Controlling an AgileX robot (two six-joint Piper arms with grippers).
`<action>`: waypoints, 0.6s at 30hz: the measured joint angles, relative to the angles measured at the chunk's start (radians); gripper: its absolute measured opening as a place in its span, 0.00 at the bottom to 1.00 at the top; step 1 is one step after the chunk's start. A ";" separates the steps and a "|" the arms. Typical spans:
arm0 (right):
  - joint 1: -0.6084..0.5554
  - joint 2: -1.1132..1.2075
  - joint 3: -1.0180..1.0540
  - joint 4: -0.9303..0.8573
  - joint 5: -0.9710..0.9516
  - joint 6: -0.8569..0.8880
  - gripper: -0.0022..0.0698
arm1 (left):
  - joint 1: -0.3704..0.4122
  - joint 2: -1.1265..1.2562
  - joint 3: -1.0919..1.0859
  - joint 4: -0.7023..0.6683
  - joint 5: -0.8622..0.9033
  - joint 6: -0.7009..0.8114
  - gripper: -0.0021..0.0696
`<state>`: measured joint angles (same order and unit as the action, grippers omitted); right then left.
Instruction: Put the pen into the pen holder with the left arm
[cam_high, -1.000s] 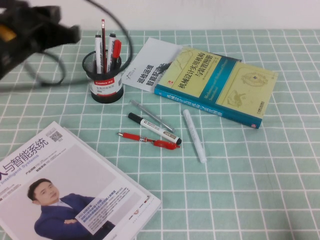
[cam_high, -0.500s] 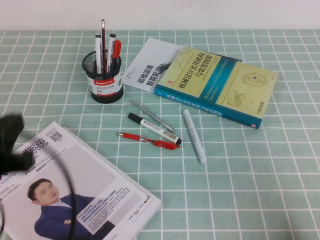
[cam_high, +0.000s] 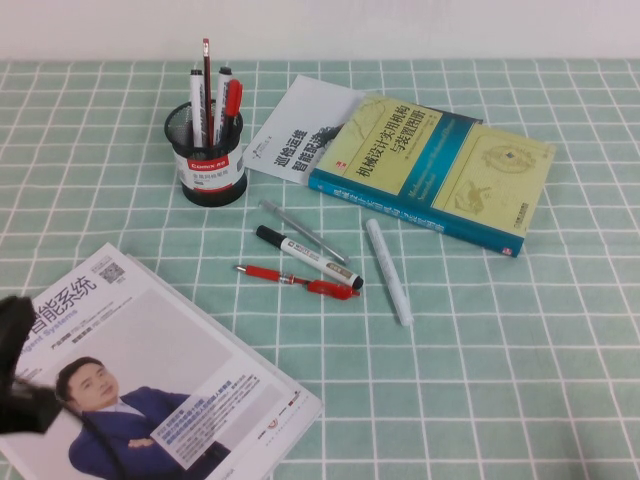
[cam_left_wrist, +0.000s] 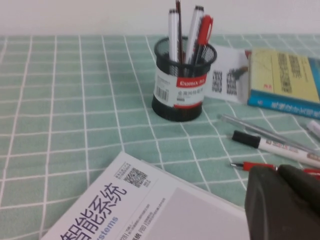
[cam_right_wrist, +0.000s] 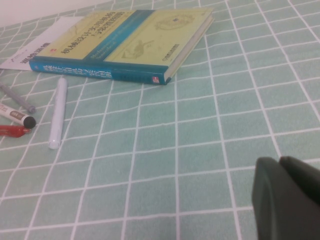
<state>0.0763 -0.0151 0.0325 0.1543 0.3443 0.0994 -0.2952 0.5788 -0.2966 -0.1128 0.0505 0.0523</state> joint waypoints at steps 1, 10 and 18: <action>0.000 0.000 0.000 0.000 0.000 0.000 0.00 | 0.000 -0.020 0.028 -0.002 -0.031 0.000 0.03; 0.000 0.000 0.000 0.000 0.000 0.000 0.00 | 0.056 -0.321 0.264 -0.021 -0.146 0.000 0.03; 0.000 0.000 0.000 0.000 0.000 0.000 0.00 | 0.131 -0.509 0.322 -0.023 -0.101 -0.002 0.03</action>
<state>0.0763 -0.0151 0.0325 0.1543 0.3443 0.0994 -0.1637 0.0694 0.0251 -0.1357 -0.0508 0.0500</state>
